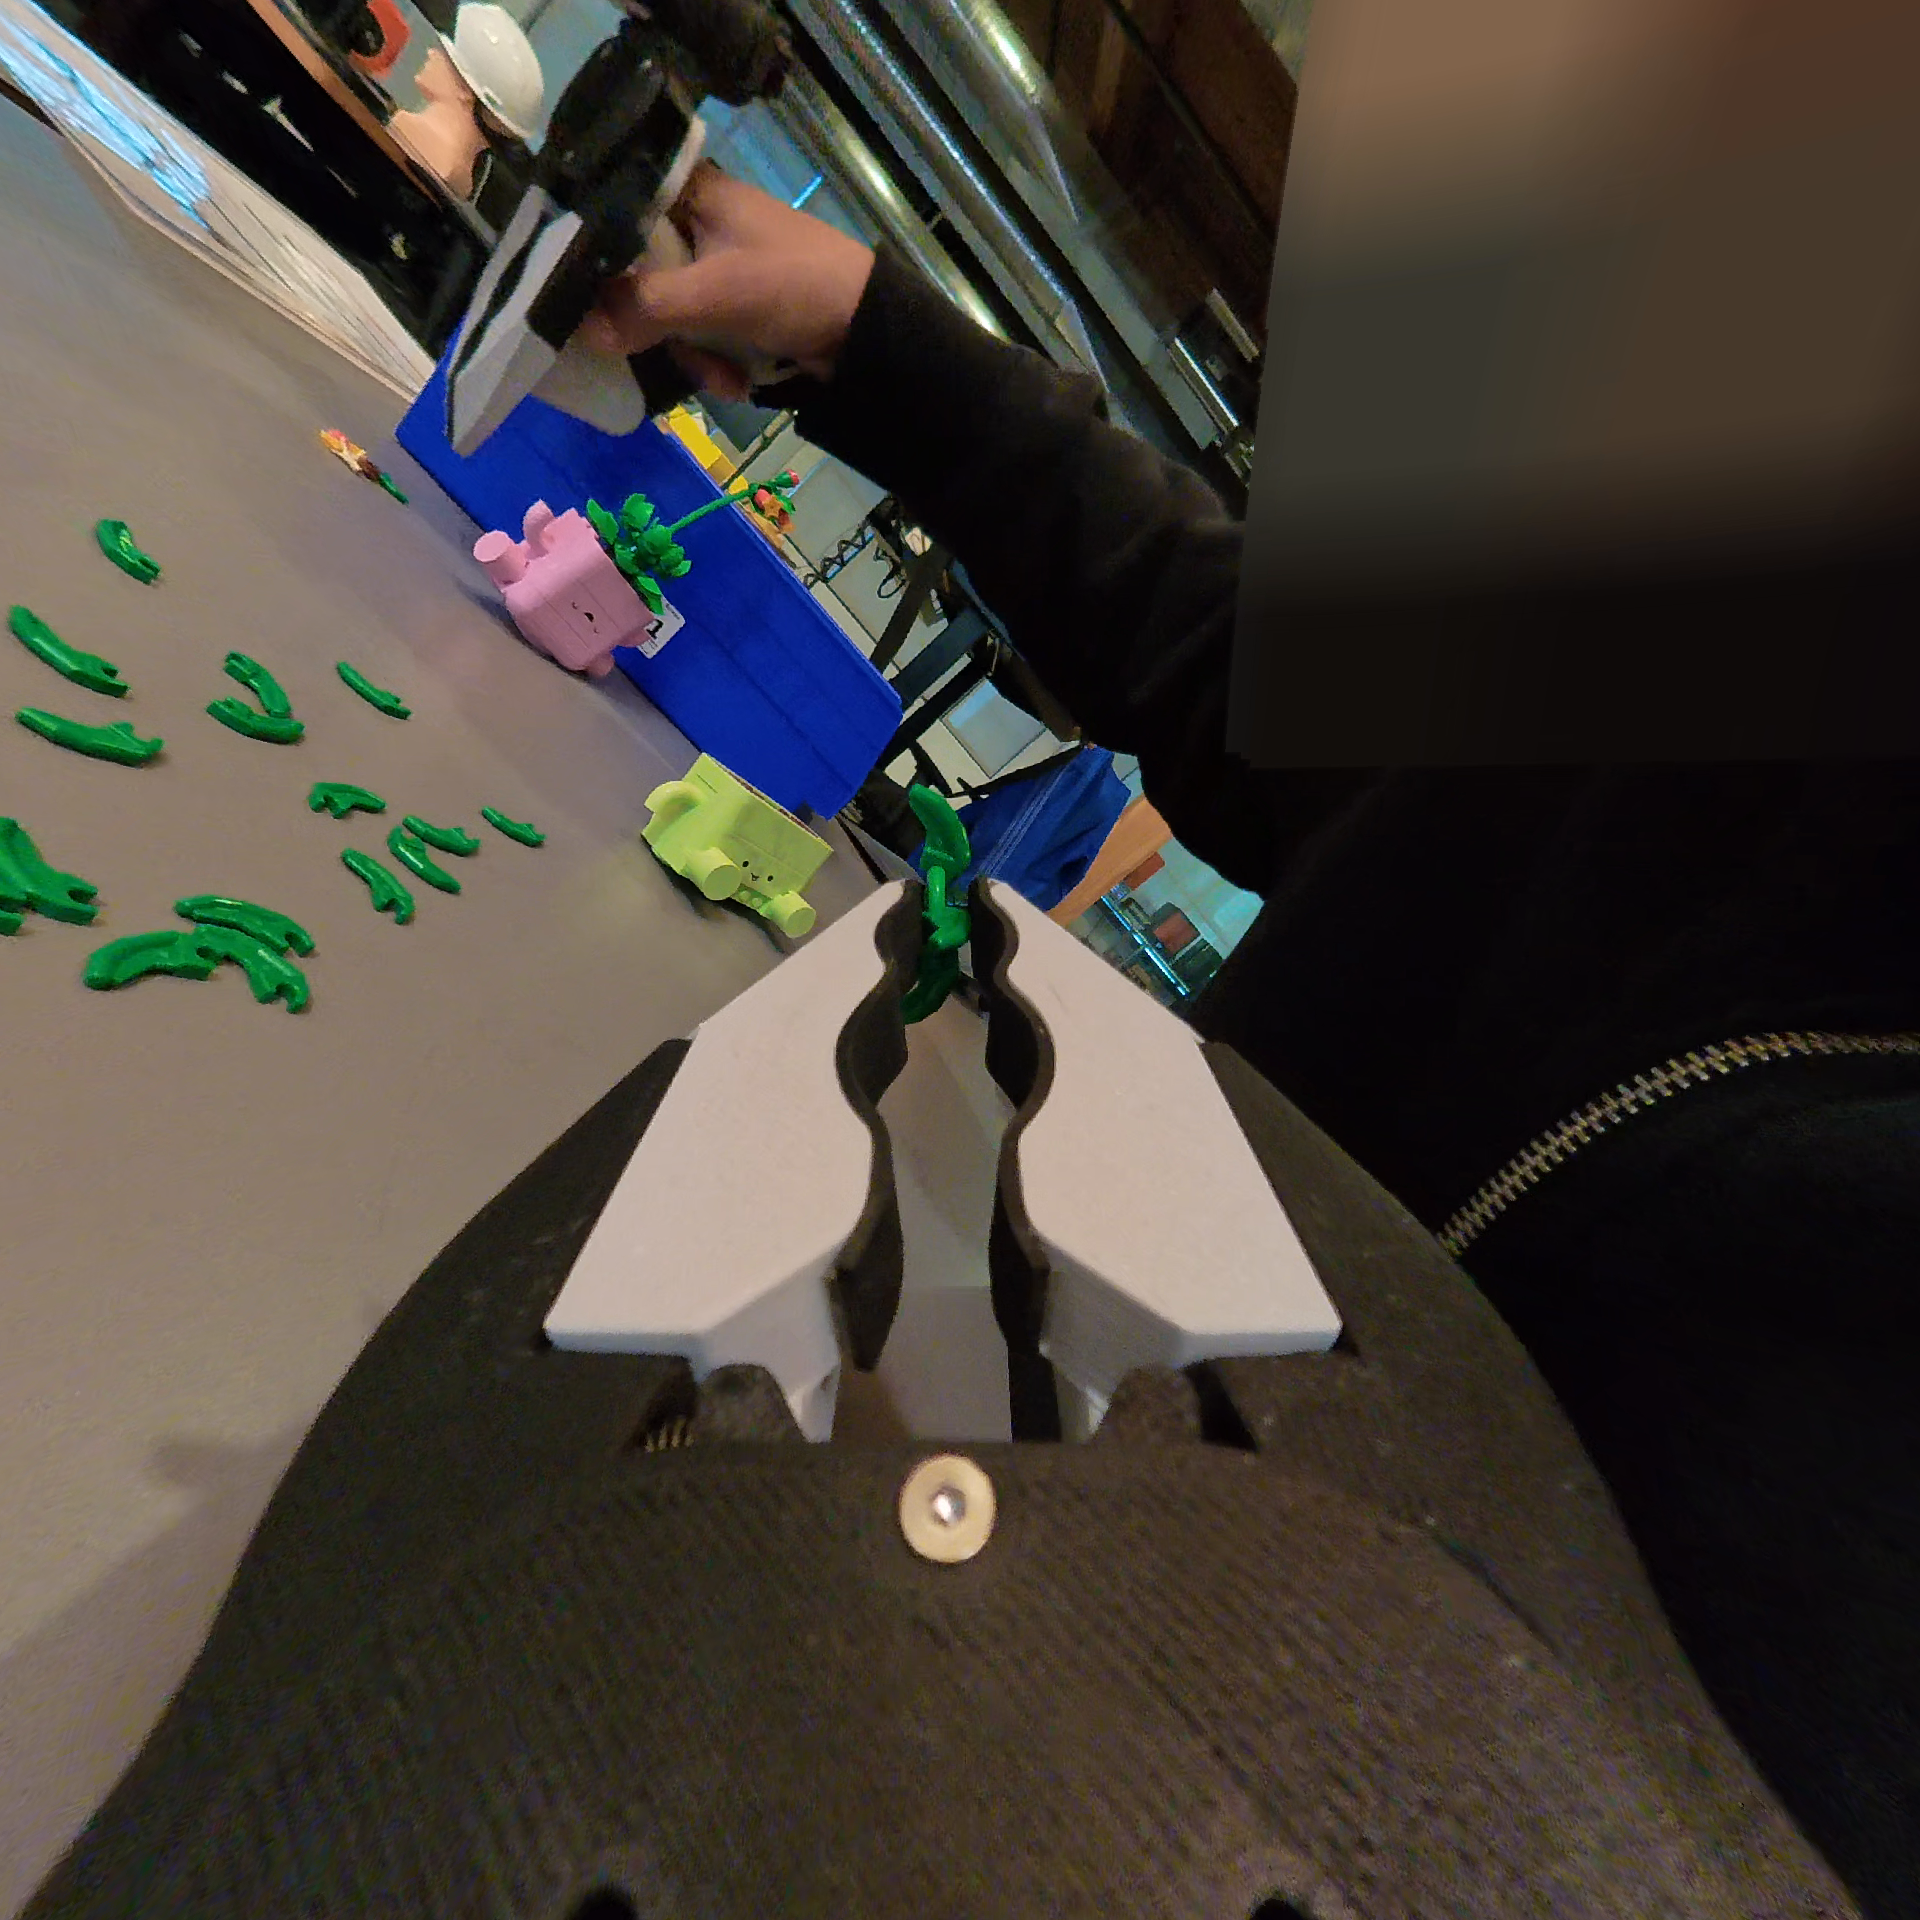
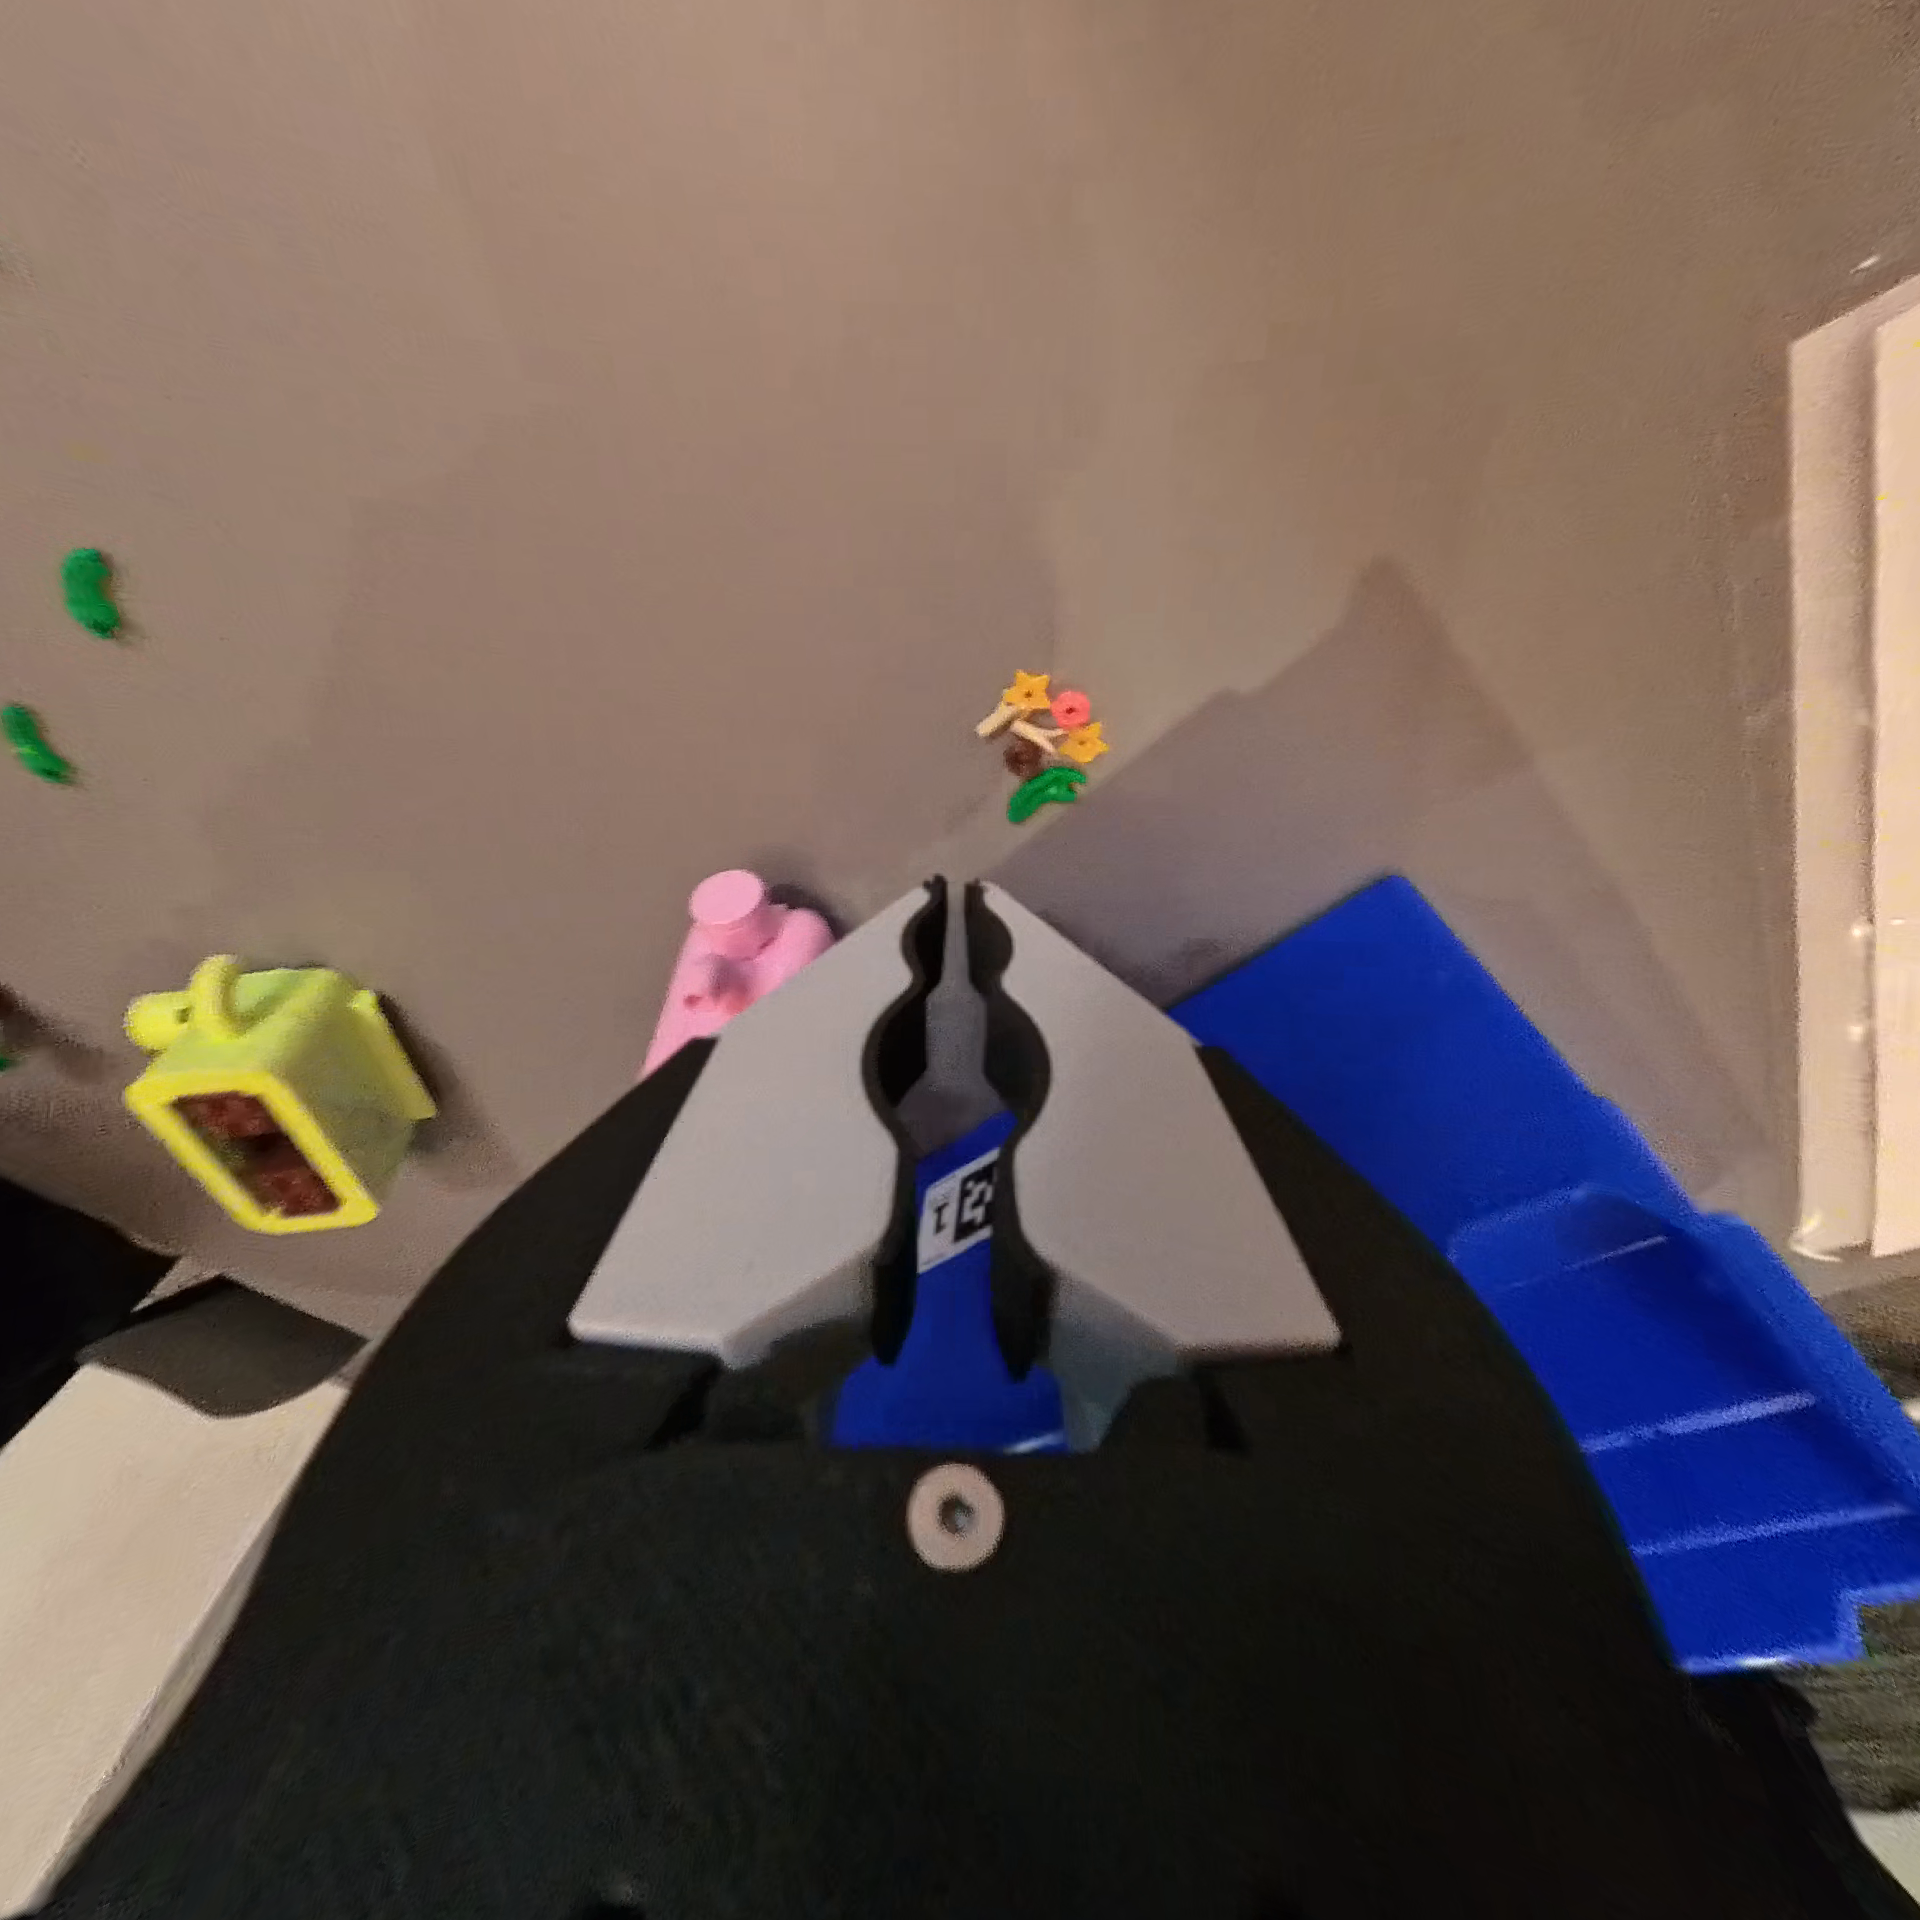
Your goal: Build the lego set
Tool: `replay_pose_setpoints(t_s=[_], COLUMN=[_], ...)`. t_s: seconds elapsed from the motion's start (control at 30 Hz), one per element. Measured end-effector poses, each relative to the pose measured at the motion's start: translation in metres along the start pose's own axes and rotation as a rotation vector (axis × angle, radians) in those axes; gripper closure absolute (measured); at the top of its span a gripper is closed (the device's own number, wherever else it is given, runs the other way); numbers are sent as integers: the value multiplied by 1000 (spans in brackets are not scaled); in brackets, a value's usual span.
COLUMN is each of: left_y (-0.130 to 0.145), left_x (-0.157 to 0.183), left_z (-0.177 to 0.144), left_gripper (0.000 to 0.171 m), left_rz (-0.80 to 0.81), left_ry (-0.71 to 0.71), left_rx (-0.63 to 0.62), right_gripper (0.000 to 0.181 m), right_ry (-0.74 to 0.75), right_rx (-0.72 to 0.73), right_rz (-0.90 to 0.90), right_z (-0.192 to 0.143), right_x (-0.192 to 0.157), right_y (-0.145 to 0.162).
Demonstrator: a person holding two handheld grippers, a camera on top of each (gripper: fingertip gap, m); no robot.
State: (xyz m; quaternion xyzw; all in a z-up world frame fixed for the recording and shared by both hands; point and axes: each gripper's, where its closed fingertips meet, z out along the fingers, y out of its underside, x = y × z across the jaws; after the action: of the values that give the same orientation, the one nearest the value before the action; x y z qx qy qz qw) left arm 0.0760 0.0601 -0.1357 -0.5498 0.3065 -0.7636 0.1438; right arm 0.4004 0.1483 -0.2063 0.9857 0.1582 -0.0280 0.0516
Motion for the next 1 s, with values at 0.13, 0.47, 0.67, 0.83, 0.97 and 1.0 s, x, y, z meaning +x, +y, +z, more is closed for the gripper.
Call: replay_pose_setpoints(t_s=[0.13,0.47,0.67,0.83,0.97,1.0], left_y=[1,-1,0,1,3,3], left_x=[0,-1,-1,-1,0,0], left_z=[1,1,1,2,3,3], left_gripper=[166,166,167,166,166,166], left_rz=[-3,-20,-19,-12,-6,-7], left_ry=[4,8,7,4,7,8], left_rx=[-6,0,-5,-9,-28,-28], right_gripper=[162,153,155,157,166,170], right_ry=[34,8,25,29,52,50], right_rx=[-16,-44,-101,-111,-118,-117], right_rz=[-19,-28,-33,-24,-22,-19], right_z=[16,32,35,34,34,35], right_x=[9,22,24,24,27,26], right_y=[-1,-3,0,-4,-5,-5])
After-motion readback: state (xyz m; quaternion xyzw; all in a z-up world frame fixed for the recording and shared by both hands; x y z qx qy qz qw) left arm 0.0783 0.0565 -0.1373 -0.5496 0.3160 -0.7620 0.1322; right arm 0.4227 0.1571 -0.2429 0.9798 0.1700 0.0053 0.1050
